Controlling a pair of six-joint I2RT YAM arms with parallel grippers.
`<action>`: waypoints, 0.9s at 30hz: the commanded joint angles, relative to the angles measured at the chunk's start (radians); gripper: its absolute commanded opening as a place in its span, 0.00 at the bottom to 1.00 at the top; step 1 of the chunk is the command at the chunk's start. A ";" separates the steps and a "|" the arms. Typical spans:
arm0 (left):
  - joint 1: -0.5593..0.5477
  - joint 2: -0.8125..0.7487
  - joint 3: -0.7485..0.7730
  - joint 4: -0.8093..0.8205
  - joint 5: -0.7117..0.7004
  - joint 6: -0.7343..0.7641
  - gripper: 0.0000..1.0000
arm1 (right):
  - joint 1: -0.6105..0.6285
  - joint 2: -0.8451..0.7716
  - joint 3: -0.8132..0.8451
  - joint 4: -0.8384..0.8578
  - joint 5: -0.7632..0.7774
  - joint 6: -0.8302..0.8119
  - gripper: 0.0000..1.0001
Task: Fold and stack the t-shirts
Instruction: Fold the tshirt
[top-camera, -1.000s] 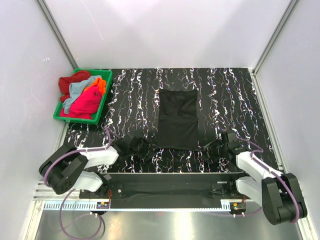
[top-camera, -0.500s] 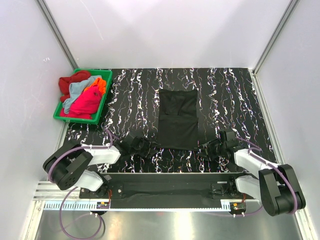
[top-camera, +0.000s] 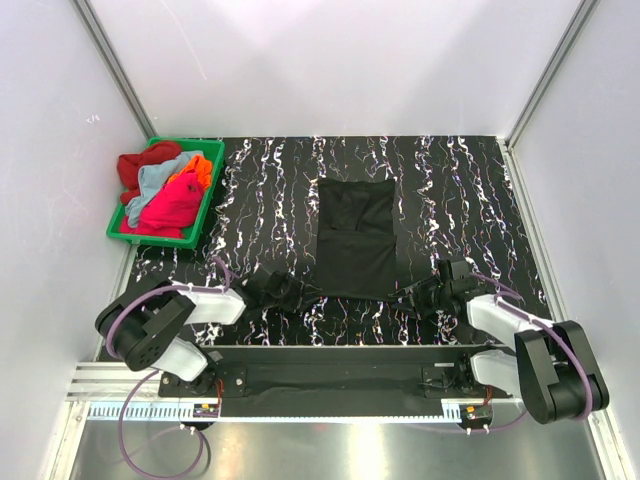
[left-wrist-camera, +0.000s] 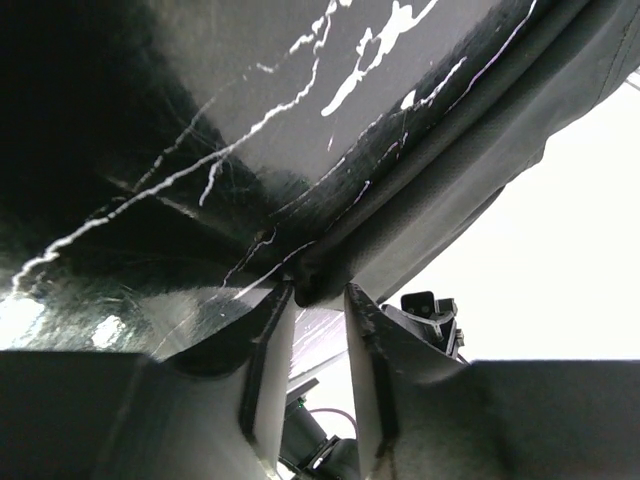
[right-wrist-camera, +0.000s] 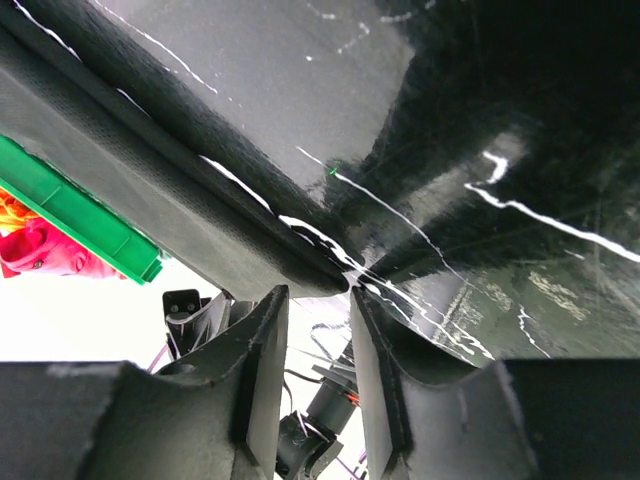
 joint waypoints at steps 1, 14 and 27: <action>0.012 0.024 0.004 -0.064 -0.050 0.020 0.31 | 0.008 0.038 -0.003 -0.059 0.114 -0.025 0.38; 0.045 0.042 0.036 -0.122 0.004 0.100 0.00 | 0.010 0.115 0.046 -0.035 0.080 -0.149 0.00; -0.020 -0.294 -0.011 -0.380 -0.022 0.163 0.00 | 0.050 -0.215 0.052 -0.321 -0.006 -0.345 0.00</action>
